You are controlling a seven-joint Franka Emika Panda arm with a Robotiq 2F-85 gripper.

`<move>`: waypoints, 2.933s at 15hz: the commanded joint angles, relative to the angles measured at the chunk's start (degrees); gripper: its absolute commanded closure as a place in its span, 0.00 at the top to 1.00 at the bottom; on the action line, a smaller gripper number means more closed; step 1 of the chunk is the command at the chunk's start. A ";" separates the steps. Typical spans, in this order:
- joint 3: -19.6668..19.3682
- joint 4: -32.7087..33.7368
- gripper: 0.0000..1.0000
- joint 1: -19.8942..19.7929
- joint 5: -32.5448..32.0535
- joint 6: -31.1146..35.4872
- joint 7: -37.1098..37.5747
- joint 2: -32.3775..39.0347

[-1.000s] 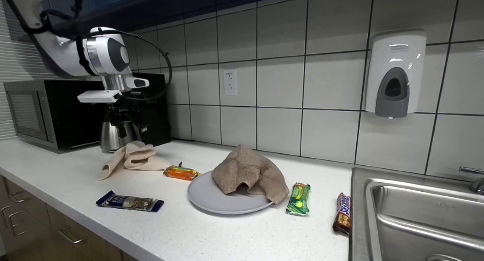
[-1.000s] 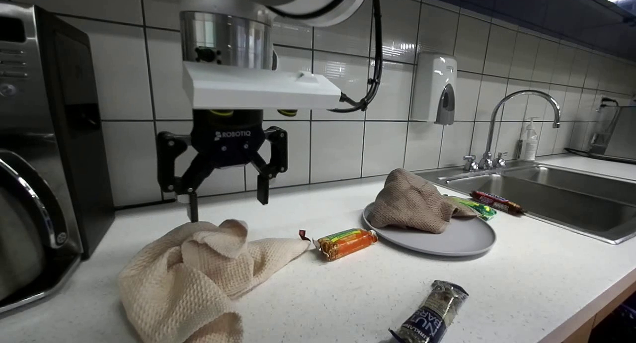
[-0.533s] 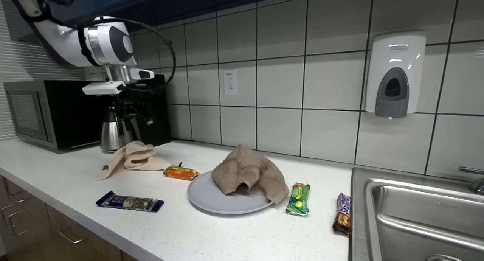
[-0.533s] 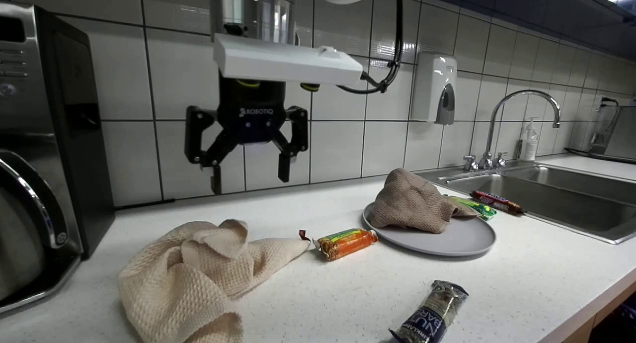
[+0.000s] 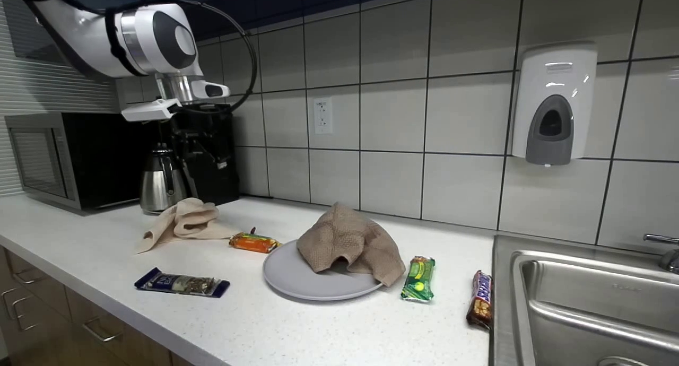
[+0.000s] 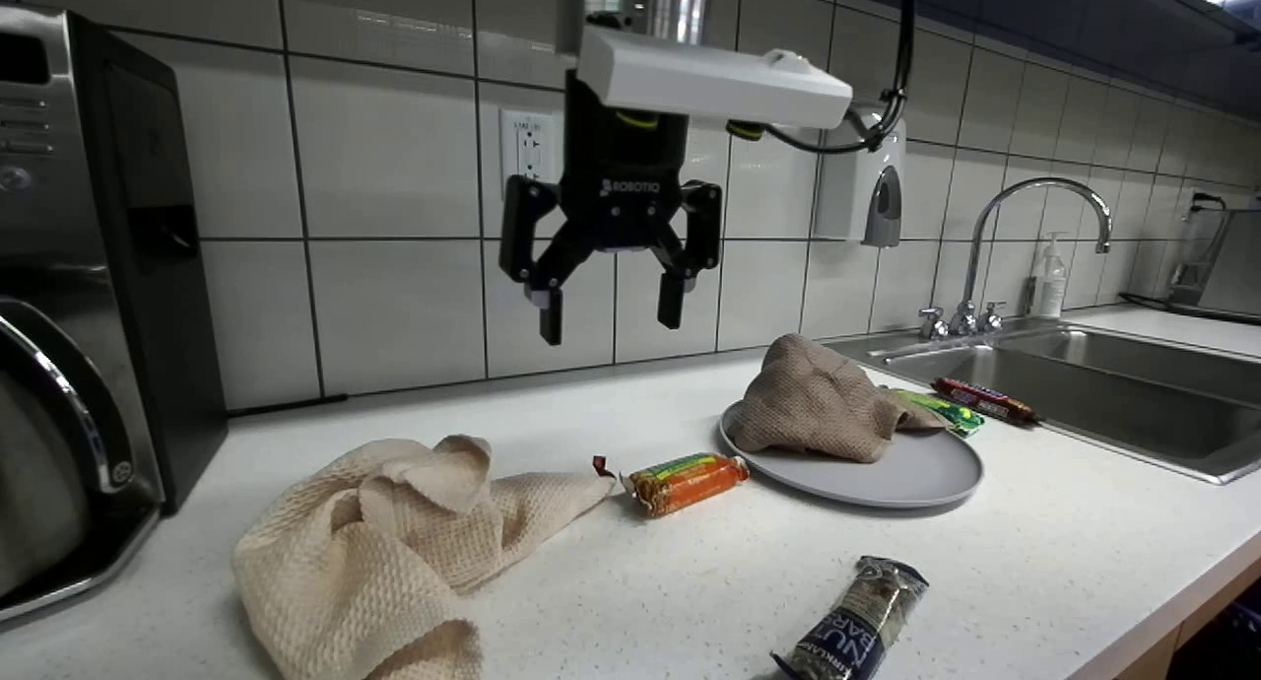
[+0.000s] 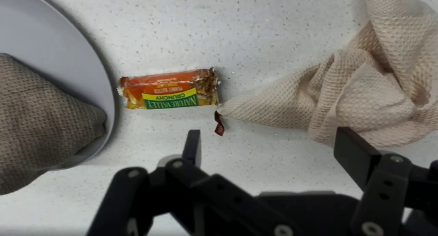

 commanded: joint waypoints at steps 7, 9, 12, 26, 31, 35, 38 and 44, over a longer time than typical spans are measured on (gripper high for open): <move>-2.06 -13.15 1.00 -8.92 5.66 -0.15 -10.12 -13.54; -3.23 -14.68 1.00 -10.60 6.04 -0.17 -12.90 -15.14; -4.87 -16.11 1.00 -12.78 6.26 -0.14 -16.03 -16.69; -10.00 -14.18 1.00 -18.83 5.87 1.83 -21.74 -11.99; -10.95 -11.79 1.00 -19.53 5.86 3.27 -22.71 -7.54; -11.39 -8.47 1.00 -19.71 6.20 3.98 -23.75 -3.08; -11.51 -5.95 1.00 -19.73 6.15 4.27 -24.11 0.30; -11.61 -0.18 1.00 -19.67 6.53 4.30 -24.86 7.23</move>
